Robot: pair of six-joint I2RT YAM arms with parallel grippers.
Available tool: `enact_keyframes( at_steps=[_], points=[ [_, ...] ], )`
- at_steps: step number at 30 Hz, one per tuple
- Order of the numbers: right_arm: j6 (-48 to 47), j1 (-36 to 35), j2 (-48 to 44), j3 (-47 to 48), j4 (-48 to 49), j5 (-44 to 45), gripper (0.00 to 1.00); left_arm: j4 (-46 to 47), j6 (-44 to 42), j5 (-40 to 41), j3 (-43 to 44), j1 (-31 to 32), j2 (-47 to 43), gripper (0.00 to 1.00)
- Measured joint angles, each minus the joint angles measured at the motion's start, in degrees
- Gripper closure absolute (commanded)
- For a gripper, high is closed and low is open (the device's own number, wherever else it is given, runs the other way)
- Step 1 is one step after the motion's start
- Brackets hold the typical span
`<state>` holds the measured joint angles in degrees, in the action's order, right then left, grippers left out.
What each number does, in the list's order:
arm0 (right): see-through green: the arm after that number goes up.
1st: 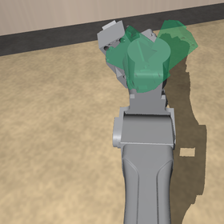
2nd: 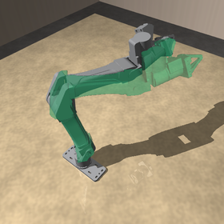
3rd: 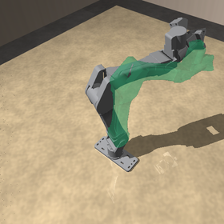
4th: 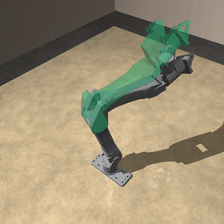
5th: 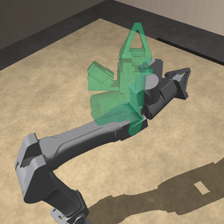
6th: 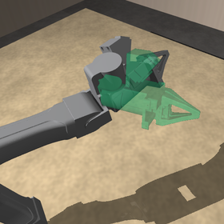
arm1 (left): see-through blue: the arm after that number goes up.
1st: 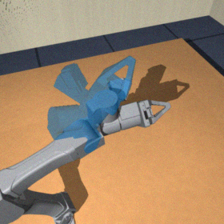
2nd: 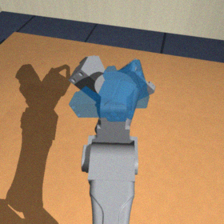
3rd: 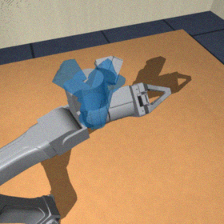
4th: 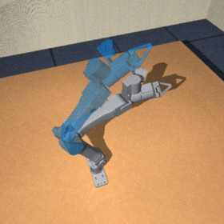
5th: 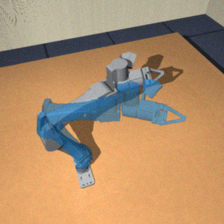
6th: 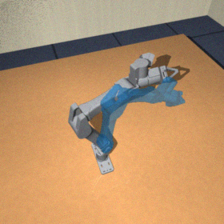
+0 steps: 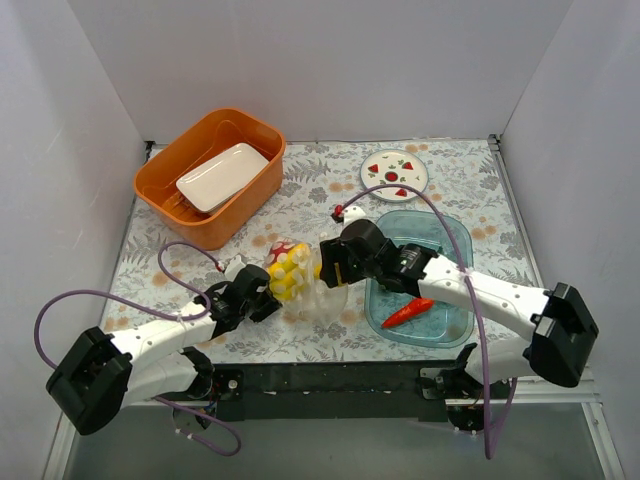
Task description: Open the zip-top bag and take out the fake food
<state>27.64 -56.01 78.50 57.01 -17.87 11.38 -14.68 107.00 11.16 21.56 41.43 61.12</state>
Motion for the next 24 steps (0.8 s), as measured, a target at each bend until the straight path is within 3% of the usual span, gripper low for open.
enact_keyframes(
  at_steps=[15,21,24],
  points=[
    [5.5,1.8,-25.4,-7.1,-13.7,16.3,0.8,-0.8,-2.2,-2.1,1.2,0.0,-3.6,1.0],
    [6.6,16.7,-30.1,-12.1,-16.5,17.8,0.81,-0.9,-3.7,-3.9,2.2,0.0,-5.1,1.0],
    [6.0,25.0,-29.6,-15.7,-15.0,15.5,0.72,-1.2,-4.8,-4.9,2.3,0.0,-6.5,1.0]
  ],
)
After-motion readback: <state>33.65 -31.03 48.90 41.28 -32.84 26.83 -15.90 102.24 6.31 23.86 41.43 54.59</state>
